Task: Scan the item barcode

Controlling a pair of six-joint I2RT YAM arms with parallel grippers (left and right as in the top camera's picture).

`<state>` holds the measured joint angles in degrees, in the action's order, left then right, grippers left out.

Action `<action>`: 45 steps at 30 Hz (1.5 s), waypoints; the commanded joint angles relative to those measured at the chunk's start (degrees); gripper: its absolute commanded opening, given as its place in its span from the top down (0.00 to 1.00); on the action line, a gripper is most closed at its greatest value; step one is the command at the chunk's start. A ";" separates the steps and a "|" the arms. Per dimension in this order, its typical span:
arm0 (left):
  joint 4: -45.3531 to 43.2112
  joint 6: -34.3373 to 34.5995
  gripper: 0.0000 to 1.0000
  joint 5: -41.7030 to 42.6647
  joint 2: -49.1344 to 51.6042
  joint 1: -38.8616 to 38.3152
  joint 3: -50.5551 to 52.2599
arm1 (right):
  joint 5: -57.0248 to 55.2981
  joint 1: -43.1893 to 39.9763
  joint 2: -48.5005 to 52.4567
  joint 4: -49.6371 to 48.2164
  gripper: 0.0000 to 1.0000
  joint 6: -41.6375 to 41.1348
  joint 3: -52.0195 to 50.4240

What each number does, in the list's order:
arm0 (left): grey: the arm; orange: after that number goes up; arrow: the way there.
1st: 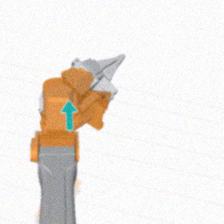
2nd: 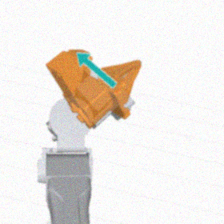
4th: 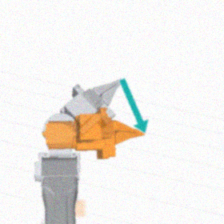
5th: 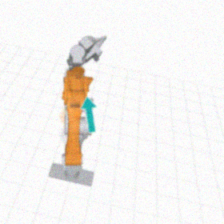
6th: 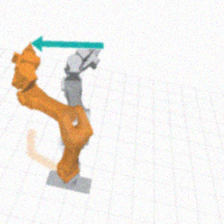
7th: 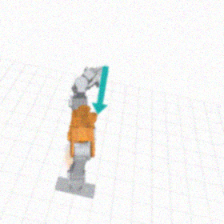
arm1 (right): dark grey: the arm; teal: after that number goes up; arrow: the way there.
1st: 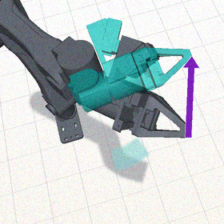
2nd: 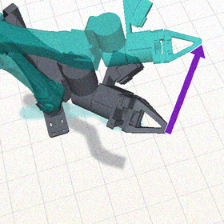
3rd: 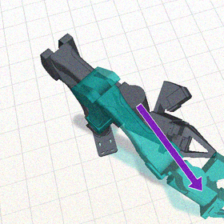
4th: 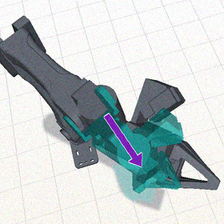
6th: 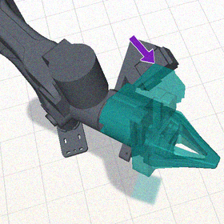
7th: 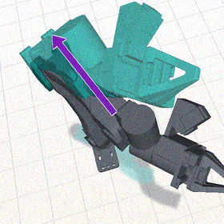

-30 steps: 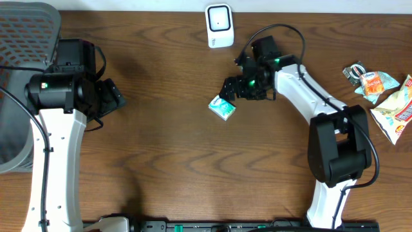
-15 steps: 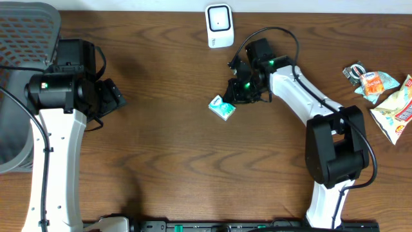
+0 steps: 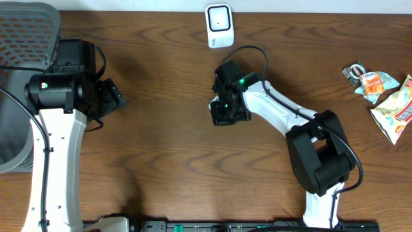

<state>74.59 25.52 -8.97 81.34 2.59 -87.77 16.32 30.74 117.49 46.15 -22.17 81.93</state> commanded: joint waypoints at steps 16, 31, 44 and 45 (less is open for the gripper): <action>0.17 0.52 0.02 -0.55 0.24 0.24 -0.22 | -4.26 -7.76 -0.94 -8.55 0.61 -7.54 4.02; 0.17 0.52 0.02 -0.55 0.24 0.24 -0.22 | 0.74 -7.54 -0.74 -7.04 0.27 -8.68 6.36; 0.17 0.52 0.02 -0.55 0.24 0.24 -0.22 | -10.03 -4.20 -0.15 -13.92 0.09 -28.28 1.38; 0.17 0.52 0.02 -0.55 0.24 0.24 -0.22 | -10.08 -4.17 -0.15 -14.38 0.10 -29.14 1.01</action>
<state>74.56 25.54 -8.97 81.34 2.59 -87.77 8.08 26.13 117.27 32.38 -47.20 84.23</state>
